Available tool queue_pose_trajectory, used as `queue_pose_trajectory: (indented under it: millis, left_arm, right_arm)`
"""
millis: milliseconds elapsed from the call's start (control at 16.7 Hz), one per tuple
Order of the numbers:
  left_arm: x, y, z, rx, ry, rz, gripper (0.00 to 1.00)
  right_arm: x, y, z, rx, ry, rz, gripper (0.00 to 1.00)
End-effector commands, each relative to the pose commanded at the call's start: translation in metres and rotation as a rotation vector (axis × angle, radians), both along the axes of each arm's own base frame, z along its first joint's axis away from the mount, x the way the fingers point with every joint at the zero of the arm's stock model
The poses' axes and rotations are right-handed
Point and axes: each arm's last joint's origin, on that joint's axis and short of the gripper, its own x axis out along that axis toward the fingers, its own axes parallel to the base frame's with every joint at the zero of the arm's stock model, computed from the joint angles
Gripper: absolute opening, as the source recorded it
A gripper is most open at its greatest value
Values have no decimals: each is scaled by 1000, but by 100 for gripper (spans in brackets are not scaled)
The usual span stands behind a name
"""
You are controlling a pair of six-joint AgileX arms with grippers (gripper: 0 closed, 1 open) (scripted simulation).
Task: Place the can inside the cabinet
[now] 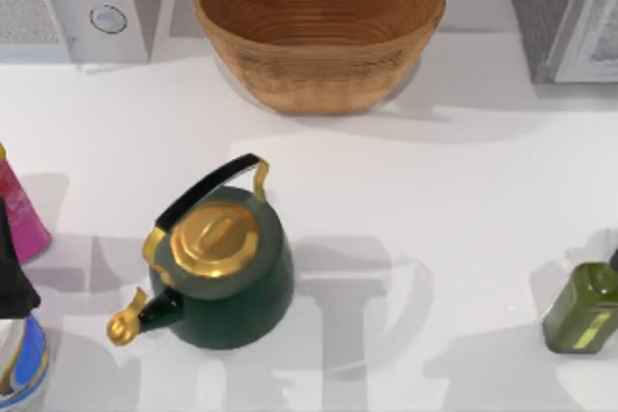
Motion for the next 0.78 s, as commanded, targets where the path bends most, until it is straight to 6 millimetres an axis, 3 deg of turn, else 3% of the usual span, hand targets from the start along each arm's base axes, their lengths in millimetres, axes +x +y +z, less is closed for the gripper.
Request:
queue_pose_trajectory:
  millis: [180,360,540,780]
  left_arm:
    - [0,0,0,0,0,0,100]
    - [0,0,0,0,0,0,100]
    - [0,0,0,0,0,0,100]
    - [0,0,0,0,0,0,100]
  right_arm:
    - [0,1,2,2,5,4,0]
    - [0,2,22,0,5,12,0]
    - [3,4,61,-2,2,20,0]
    - [15,8,135,-4,-8,25,0]
